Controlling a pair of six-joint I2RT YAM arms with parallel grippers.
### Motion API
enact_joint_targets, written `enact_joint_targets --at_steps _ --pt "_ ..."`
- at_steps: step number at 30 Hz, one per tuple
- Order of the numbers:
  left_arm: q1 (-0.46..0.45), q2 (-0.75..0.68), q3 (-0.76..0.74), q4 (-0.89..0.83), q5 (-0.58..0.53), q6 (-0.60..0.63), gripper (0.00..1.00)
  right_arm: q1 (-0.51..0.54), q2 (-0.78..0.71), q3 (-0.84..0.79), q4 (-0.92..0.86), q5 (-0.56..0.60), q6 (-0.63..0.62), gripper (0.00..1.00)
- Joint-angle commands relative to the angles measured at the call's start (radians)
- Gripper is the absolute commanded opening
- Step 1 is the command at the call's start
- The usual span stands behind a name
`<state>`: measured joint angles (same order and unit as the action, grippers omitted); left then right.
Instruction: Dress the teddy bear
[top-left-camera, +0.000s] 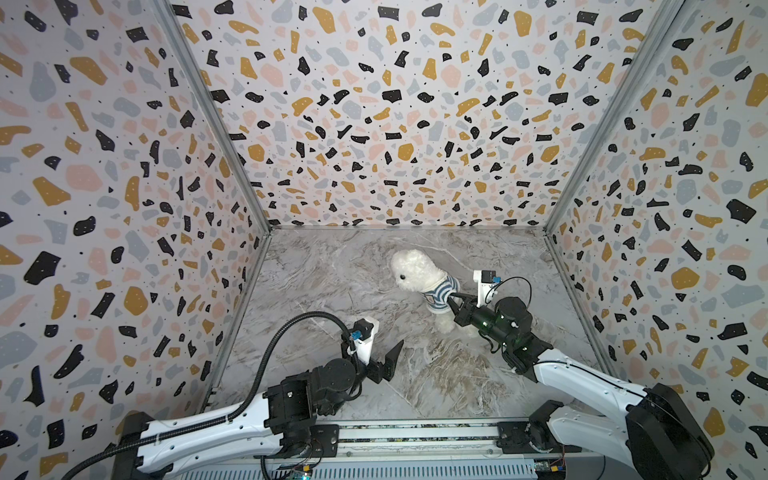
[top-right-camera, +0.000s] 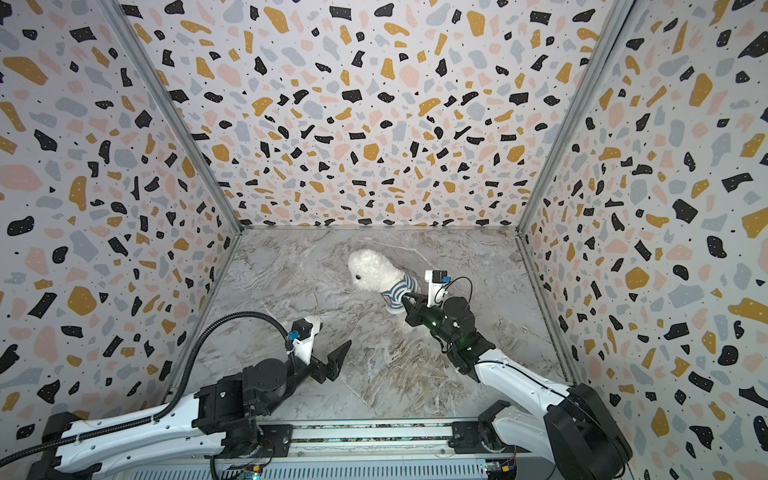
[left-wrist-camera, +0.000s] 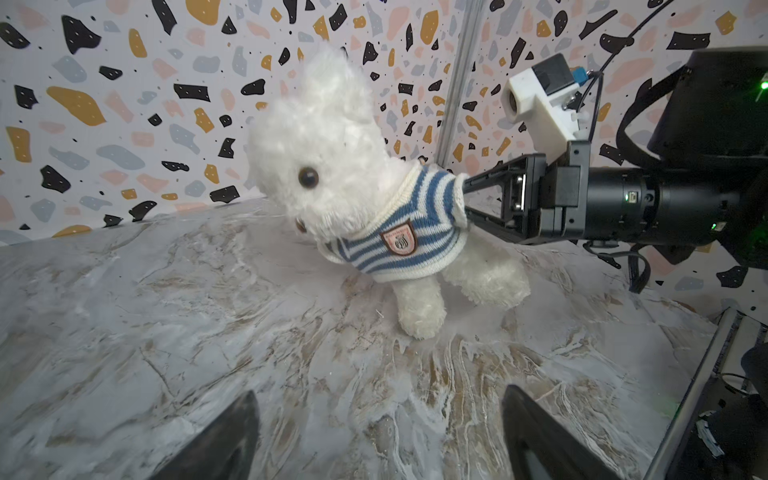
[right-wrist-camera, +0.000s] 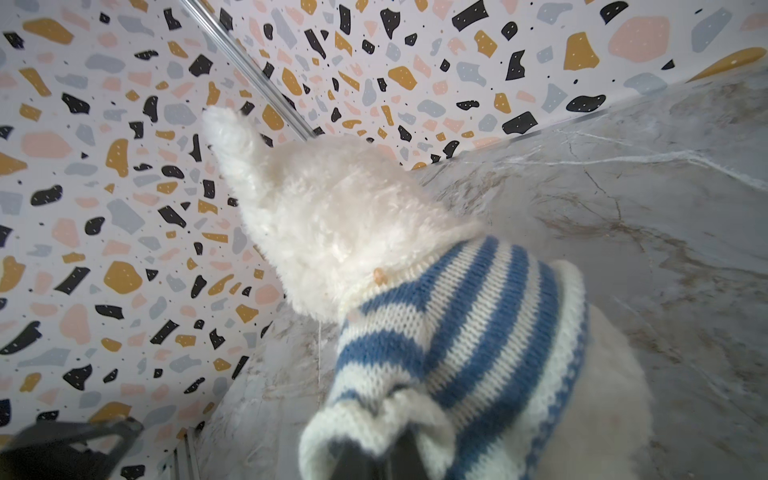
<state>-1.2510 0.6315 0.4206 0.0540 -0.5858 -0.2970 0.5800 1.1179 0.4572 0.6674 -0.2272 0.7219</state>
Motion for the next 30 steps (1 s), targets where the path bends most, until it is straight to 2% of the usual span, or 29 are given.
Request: enact_joint_targets --at_steps 1,7,12,13,16,21,24,27,30 --pt "0.004 0.014 -0.06 0.188 0.056 -0.019 0.86 -0.008 0.009 0.028 0.126 -0.018 0.129 0.0" --pt "0.004 0.149 -0.101 0.421 0.102 -0.073 0.86 0.019 0.008 0.006 0.169 0.055 0.218 0.0" --pt "0.004 0.331 -0.075 0.605 0.098 -0.146 0.96 0.083 -0.024 -0.001 0.156 0.17 0.23 0.0" --pt "0.004 0.37 -0.056 0.628 0.118 -0.15 0.99 0.097 -0.03 -0.007 0.155 0.201 0.229 0.0" --pt "0.004 0.463 -0.02 0.684 0.157 -0.174 1.0 0.122 -0.044 -0.037 0.178 0.253 0.244 0.0" --pt "0.004 0.585 0.007 0.755 0.147 -0.19 1.0 0.15 -0.067 -0.069 0.194 0.308 0.268 0.0" --pt "0.003 0.653 0.027 0.787 0.126 -0.202 0.96 0.169 -0.082 -0.083 0.195 0.334 0.287 0.0" --pt "0.008 0.692 0.018 0.823 0.055 -0.227 0.91 0.196 -0.101 -0.103 0.193 0.367 0.314 0.0" --pt "0.029 0.722 0.02 0.841 0.064 -0.238 0.86 0.221 -0.125 -0.133 0.21 0.392 0.333 0.0"
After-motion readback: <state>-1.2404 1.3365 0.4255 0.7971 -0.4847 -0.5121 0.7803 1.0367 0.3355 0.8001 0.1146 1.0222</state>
